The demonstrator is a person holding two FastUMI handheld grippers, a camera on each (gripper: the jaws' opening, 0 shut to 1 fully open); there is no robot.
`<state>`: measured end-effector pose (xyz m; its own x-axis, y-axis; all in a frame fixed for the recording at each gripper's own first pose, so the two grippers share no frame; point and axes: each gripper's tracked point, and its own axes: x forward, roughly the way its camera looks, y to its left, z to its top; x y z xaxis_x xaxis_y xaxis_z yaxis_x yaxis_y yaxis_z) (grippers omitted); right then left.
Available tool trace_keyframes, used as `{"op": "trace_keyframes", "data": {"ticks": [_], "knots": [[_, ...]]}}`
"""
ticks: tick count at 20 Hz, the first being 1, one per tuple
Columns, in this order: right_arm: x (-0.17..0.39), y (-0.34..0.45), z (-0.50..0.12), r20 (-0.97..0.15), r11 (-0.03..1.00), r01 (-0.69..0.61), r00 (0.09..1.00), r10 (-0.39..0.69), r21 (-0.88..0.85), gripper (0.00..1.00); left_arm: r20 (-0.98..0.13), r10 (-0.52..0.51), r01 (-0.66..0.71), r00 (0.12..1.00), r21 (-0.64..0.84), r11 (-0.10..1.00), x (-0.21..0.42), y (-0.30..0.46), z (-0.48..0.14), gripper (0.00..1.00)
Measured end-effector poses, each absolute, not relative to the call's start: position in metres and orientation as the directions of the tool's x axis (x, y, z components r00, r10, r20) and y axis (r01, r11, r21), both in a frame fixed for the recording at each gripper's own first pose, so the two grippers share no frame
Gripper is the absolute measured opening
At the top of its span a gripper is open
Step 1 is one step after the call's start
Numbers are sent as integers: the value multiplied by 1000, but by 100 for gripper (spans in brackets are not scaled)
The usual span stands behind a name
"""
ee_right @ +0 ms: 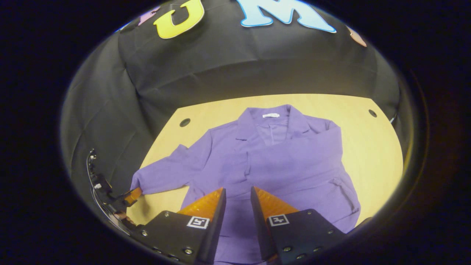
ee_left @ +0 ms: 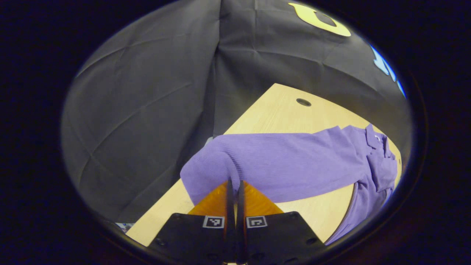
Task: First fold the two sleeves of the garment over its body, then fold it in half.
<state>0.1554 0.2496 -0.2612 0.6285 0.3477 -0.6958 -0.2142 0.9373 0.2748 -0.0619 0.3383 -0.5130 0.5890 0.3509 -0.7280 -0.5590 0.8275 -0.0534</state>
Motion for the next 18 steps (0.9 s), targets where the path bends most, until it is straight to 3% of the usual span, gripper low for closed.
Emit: {"op": "trace_keyframes", "data": {"ticks": [5,18], "knots": [[149,232,-261,-692,946,-176,647,321,273,43,-729,355,-527,585,-8,850,-56,331,-497,7],[110,155,-274,-720,960,13,664,200,279,43,-621,176,-264,764,-52,963,66,179,-415,7]]}}
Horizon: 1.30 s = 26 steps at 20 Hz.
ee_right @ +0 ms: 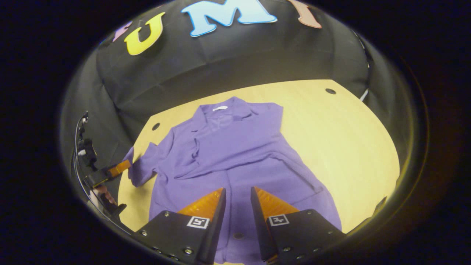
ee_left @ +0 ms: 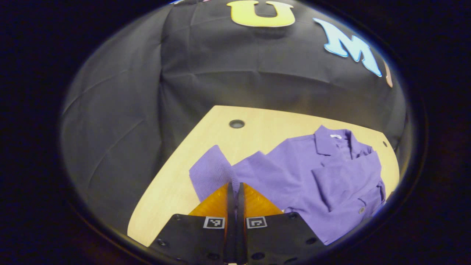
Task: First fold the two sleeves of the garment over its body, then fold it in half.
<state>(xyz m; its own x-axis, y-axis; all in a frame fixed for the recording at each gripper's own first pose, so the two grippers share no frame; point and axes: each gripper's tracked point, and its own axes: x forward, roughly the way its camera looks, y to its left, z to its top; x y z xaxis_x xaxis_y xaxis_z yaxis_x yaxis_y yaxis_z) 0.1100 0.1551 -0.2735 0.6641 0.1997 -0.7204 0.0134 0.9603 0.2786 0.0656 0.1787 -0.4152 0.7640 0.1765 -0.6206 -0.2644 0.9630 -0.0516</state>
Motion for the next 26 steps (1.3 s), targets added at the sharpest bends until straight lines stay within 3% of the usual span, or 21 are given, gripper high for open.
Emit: {"op": "trace_keyframes", "data": {"ticks": [13,26], "knots": [[51,82,-302,-794,949,212,605,59,233,43,-596,-50,13,802,-65,998,141,-9,-390,7],[16,48,-321,-823,910,314,566,50,272,43,-590,-266,273,763,-78,959,168,-205,-387,7]]}}
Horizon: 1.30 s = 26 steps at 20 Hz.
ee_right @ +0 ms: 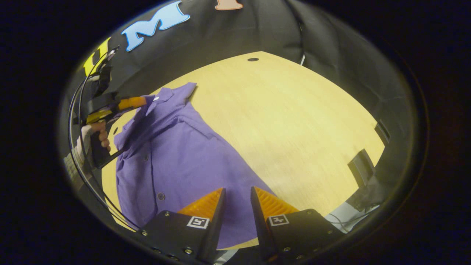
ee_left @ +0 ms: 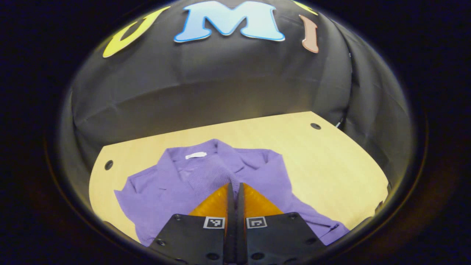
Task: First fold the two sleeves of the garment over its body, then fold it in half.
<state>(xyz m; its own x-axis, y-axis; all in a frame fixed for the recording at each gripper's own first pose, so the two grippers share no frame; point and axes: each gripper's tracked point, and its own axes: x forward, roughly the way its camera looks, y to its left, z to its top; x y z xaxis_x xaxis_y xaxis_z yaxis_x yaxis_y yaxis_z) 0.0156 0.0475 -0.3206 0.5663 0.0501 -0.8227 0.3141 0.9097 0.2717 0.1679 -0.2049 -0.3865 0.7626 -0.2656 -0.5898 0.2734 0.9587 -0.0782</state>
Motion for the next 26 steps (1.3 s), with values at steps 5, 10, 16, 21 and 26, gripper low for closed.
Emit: {"op": "trace_keyframes", "data": {"ticks": [5,10,16,21,26], "knots": [[16,44,-323,-825,910,305,562,66,281,43,-630,-236,283,740,-26,959,167,-225,-405,7],[14,49,-327,-833,922,266,544,96,280,53,-631,-281,322,723,-53,945,148,-228,-403,62],[23,59,-330,-836,941,210,536,116,265,69,-633,-279,314,722,-60,947,116,-207,-397,80],[25,75,-335,-848,959,134,509,149,249,91,-670,-210,237,712,-53,970,71,-150,-408,81],[29,85,-342,-867,977,63,475,152,205,91,-721,-125,134,681,-46,990,1,-85,-426,81]]}}
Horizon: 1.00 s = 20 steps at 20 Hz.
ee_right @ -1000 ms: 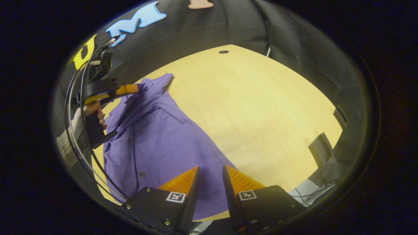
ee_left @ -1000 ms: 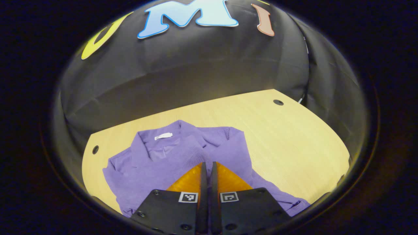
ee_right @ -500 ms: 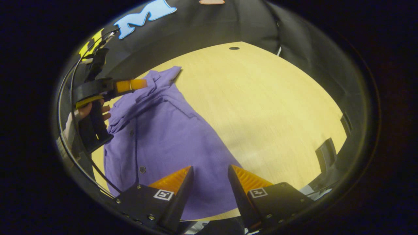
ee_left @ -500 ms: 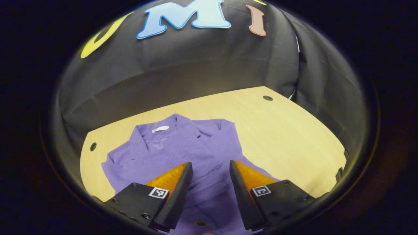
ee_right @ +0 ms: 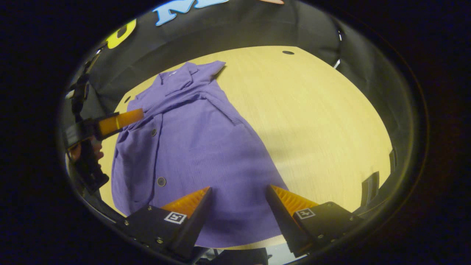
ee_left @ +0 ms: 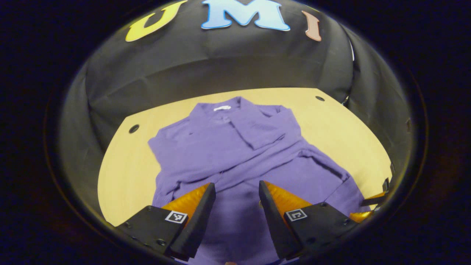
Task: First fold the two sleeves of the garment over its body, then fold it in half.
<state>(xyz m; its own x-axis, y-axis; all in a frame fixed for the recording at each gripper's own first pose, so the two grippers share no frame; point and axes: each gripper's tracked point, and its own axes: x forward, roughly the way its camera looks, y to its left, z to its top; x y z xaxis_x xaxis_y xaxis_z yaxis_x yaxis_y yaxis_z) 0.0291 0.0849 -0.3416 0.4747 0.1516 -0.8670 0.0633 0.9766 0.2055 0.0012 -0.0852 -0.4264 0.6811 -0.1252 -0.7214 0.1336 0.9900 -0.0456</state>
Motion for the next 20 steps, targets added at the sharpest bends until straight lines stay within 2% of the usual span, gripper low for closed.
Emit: {"op": "trace_keyframes", "data": {"ticks": [3,4,11,18,20], "knots": [[27,89,-347,-879,981,37,450,155,192,91,-755,-76,73,651,-37,997,-47,-50,-437,81],[27,90,-349,-883,982,26,441,158,189,91,-766,-64,55,639,-38,998,-62,-42,-439,84],[24,88,-352,-903,992,-49,410,126,116,91,-826,12,-53,564,-21,998,-141,2,-459,82],[19,89,-357,-918,996,-70,390,75,51,92,-871,55,-88,488,14,996,-181,19,-481,82],[17,90,-358,-920,997,-59,386,72,53,94,-874,53,-90,482,10,996,-180,18,-481,85]]}}
